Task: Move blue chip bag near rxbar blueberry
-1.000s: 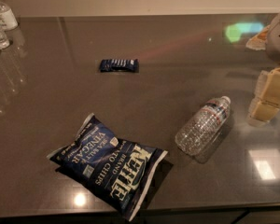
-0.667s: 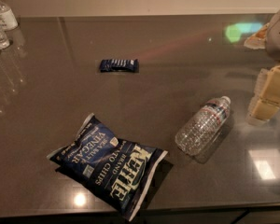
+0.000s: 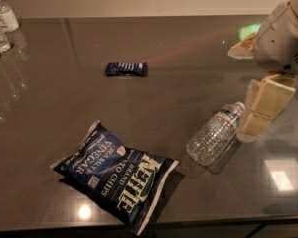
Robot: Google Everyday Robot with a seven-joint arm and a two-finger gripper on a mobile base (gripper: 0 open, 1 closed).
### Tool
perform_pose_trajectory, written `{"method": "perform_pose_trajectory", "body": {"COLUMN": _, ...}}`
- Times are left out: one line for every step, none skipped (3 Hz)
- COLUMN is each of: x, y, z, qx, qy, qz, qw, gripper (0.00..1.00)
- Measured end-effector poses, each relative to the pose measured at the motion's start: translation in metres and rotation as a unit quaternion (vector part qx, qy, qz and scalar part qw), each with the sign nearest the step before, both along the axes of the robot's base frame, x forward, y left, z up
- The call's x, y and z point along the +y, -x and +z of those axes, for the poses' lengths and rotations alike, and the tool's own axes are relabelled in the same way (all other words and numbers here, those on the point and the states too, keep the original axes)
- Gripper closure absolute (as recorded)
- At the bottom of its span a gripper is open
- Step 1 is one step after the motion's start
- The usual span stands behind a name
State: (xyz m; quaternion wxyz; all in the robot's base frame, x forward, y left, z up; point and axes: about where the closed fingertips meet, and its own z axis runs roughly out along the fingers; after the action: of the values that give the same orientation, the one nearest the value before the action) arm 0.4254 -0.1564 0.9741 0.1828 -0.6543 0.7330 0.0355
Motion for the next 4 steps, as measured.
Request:
{"method": "perform_pose_trajectory", "body": {"x": 0.031, "y": 0.008, "z": -0.016, "qx": 0.014, "qy": -0.012, "qz": 0.035, "qw": 0.9992, "gripper": 0.00}}
{"method": "perform_pose_trajectory", "body": {"x": 0.067, "y": 0.017, "z": -0.032, "qx": 0.028, "qy": -0.022, "qz": 0.068, "qw": 0.9971, "gripper": 0.00}}
{"method": "perform_pose_trajectory", "body": {"x": 0.094, "y": 0.027, "z": -0.044, "qx": 0.039, "qy": -0.029, "qz": 0.092, "qw": 0.9946, "gripper": 0.00}}
{"method": "perform_pose_trajectory", "body": {"x": 0.121, "y": 0.037, "z": -0.057, "qx": 0.048, "qy": -0.033, "qz": 0.113, "qw": 0.9919, "gripper": 0.00}}
